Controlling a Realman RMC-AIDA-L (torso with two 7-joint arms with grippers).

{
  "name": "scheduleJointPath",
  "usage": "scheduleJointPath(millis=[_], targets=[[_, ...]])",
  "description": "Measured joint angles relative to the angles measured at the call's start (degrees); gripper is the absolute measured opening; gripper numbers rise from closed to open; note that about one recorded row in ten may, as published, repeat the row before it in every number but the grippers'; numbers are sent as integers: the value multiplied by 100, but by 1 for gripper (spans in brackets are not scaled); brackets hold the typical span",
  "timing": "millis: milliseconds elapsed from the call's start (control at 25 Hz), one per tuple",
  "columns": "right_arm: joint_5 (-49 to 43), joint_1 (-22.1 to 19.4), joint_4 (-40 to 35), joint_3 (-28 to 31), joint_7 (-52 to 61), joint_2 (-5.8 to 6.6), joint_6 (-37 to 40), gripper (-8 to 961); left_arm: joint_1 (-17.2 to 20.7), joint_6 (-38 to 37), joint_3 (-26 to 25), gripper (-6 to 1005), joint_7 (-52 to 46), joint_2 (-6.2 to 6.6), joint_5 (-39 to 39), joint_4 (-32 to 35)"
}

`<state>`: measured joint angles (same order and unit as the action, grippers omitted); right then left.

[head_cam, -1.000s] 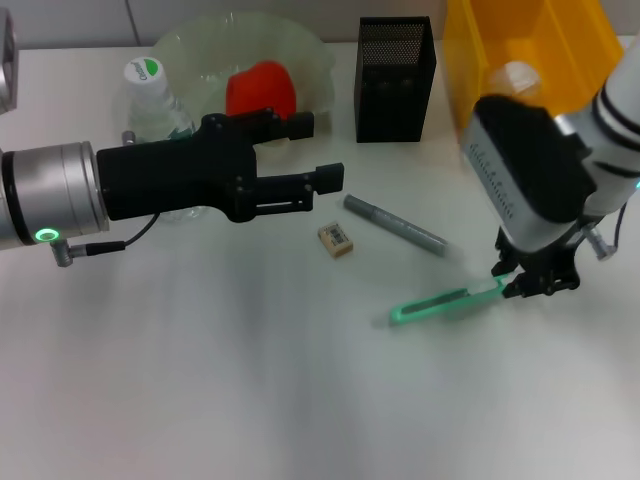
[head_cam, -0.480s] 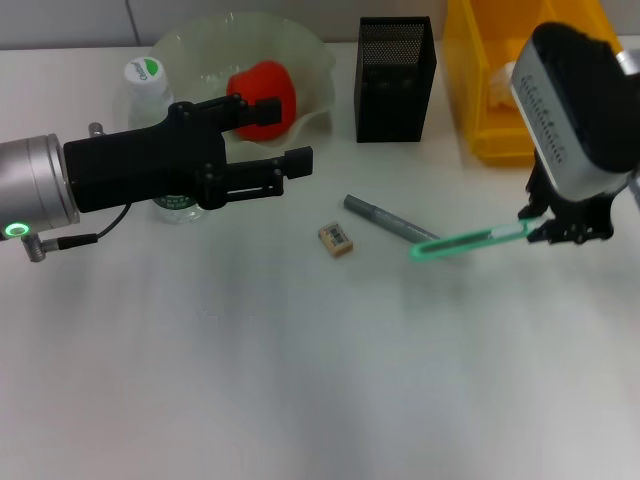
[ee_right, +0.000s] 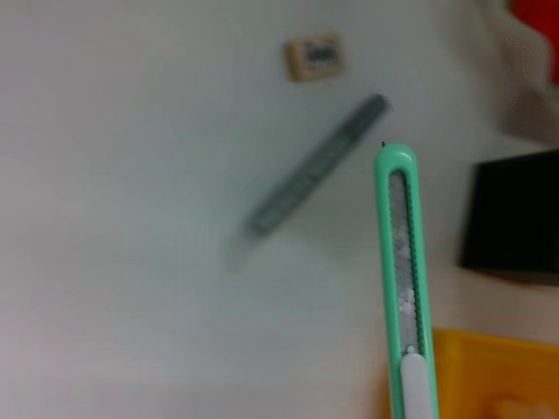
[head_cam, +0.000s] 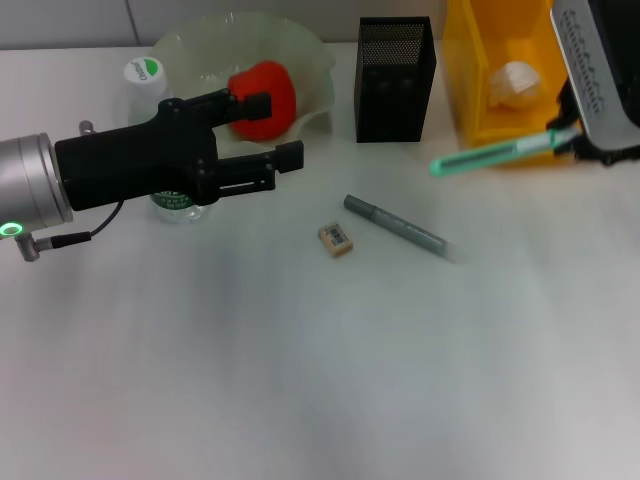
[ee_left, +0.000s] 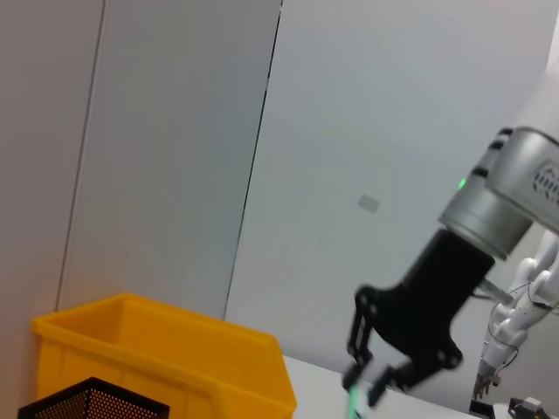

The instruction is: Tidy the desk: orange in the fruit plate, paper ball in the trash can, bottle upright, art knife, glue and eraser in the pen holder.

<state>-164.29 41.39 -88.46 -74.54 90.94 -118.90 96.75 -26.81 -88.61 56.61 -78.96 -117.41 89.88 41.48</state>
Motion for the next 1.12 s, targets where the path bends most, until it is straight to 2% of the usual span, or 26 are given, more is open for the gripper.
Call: scheduleJointPath(millis=[200,600,720,760,840,880,920,1080,1120], targets=[[-129,-235,-540,-10,-203,4,-424,175,107,10,53,797,302,-95,-1,-55],[-297,-726,-1093,-72,-697,-44,-1395,182,88,0,22,797,997,-121,-57,-513],[-297,-949,-1043,-118,-1145,-55,-2164,184,74,2,20,797,1178,-125,-102,-643],[-297,-949,-1043,-118,-1145,-55,-2164,185,69,7,28,797,1300,-125,-142,-731],[-297,-1112,-971,-265,-1378,-60,-2661,186,70,15,26,797,1528,-125,-199,-878],[-298,-1307,-906,-466,-1607,-65,-3190,187,70,15,26,797,1528,-125,-199,-878],[-298,-1307,-906,-466,-1607,-65,-3190,188,70,15,26,797,1528,-125,-199,-878],[-298,-1800,-795,-968,-2229,-75,-4322,191,131,72,8,797,1836,-124,-273,-998],[-298,-1800,-795,-968,-2229,-75,-4322,191,139,73,8,797,1909,-124,-300,-1032]])
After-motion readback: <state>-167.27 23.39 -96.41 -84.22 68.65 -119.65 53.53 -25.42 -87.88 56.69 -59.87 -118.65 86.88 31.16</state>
